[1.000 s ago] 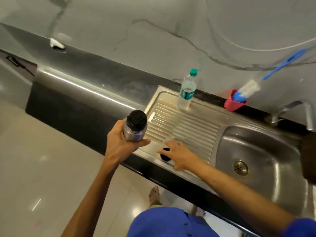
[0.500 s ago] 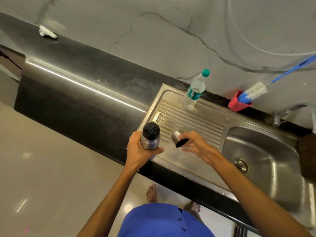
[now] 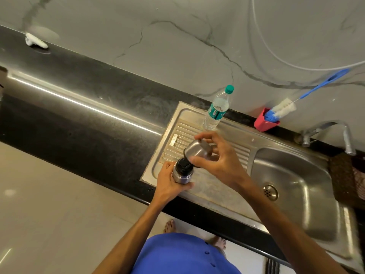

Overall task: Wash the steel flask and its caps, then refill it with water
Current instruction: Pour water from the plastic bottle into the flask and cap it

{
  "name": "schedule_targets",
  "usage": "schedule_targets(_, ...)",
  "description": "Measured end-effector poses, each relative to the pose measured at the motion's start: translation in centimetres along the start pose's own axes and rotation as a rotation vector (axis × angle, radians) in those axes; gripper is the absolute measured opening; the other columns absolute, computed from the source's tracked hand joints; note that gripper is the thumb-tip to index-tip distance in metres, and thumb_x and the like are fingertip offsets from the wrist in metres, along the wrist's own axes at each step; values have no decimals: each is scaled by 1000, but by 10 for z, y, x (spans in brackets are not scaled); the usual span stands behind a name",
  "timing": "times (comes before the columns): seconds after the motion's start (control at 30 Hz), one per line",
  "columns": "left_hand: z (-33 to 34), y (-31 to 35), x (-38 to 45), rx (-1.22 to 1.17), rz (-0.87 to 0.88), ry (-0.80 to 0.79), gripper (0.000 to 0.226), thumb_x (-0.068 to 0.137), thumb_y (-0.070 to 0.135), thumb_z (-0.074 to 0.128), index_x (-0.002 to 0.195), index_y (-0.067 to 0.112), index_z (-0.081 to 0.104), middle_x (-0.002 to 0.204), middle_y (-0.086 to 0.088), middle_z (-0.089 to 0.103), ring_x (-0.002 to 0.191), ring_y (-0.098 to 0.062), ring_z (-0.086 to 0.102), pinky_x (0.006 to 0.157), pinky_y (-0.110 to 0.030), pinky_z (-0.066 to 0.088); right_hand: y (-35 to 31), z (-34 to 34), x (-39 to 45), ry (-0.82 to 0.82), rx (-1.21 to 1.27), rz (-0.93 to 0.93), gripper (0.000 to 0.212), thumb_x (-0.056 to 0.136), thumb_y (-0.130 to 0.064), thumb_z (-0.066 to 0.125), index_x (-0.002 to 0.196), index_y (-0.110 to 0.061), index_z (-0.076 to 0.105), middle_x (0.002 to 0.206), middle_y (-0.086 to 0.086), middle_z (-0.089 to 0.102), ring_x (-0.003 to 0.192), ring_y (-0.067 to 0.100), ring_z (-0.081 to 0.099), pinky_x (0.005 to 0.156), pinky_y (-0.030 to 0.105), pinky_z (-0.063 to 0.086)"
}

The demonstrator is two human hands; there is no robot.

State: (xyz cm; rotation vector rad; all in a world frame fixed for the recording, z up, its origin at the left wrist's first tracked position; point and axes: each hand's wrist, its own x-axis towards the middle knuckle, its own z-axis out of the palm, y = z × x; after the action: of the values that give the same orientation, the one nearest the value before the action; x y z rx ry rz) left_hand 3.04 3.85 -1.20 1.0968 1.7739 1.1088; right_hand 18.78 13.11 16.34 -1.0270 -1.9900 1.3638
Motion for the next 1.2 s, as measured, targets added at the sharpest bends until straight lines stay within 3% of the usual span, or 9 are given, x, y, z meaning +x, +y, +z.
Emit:
schedule_targets(0.13,-2,-2,1,-2,0,36,66,60,33,99,116,34,65,112,13,59,103,-8,64,87,-30,58,10,9,0,-140,-415,-263,57,80,-29,87,129,-26,58,125,-5,59,103,10,65,87,29,59)
schedule_targets(0.33,5,1,10,17,-25,88,55,58,43,88,106,37,62,106,16,56,98,-7,63,82,-39,61,20,24,10,-297,-755,-364,56,86,-25,78,138,-26,56,135,3,53,120,17,55,95,32,57)
schedule_targets(0.43,5,-4,16,12,14,80,61,59,42,92,113,36,64,109,14,57,101,-7,61,85,-35,58,22,25,20,-299,-787,-350,59,85,-18,80,139,-22,56,137,8,52,123,23,55,96,36,57)
schedule_targets(0.6,4,-11,17,1,39,87,61,65,40,98,113,35,61,112,10,59,102,-7,61,83,-16,50,24,22,32,-343,-768,-336,60,82,-14,83,136,-18,58,130,8,55,114,21,59,94,33,58)
schedule_targets(0.77,-7,-18,24,-11,77,52,73,67,35,98,128,29,60,120,11,63,110,-12,65,94,-29,56,29,26,40,-485,-783,-327,62,86,-16,80,142,-19,54,132,5,55,113,17,59,95,24,53)
schedule_targets(0.87,-15,-14,30,-43,61,44,73,67,33,99,129,31,61,119,12,68,110,-11,68,94,-34,58,30,29,46,-489,-795,-325,65,89,-12,76,147,-20,49,136,5,53,116,18,57,96,27,53)
schedule_targets(1.07,-19,-14,22,-50,55,37,63,70,31,98,123,32,64,112,14,72,107,-9,70,90,-24,56,28,43,58,-590,-902,-347,65,89,-16,75,147,-21,45,137,7,54,115,22,59,94,32,56)
schedule_targets(1.2,-15,-17,15,-41,29,43,63,69,30,98,122,33,64,112,19,72,108,-1,68,87,-9,49,22,44,64,-663,-934,-328,68,86,-21,79,147,-22,46,140,7,50,117,24,59,93,36,58)
